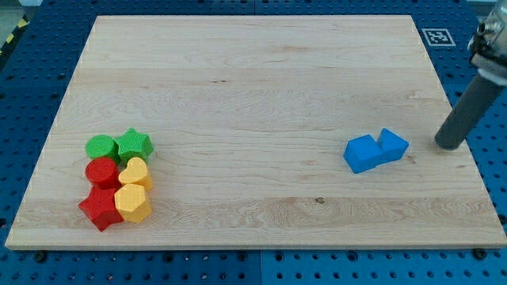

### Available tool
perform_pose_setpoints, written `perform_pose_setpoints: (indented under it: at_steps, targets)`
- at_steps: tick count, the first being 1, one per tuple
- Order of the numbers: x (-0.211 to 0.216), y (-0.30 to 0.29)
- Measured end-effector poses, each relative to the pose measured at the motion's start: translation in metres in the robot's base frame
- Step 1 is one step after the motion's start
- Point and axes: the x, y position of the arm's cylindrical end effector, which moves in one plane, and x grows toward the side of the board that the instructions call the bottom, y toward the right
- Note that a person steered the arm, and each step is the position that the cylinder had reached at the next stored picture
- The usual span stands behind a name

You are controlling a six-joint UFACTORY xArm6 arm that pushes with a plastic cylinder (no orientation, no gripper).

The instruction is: Move blue cube away from the blue triangle

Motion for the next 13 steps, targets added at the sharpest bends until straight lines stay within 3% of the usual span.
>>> perform_pose_setpoints:
  at_steps: [2, 3, 5, 6, 7, 9, 10, 12, 13]
  targets:
    - [0.039, -0.161]
    - [0.04, -0.19]
    - [0.04, -0.093]
    - [0.029, -0.086]
    - [0.012, -0.094]
    - [0.022, -0.22]
    - [0.027, -0.249]
    - [-0.008, -0.19]
    - [-0.018, -0.194]
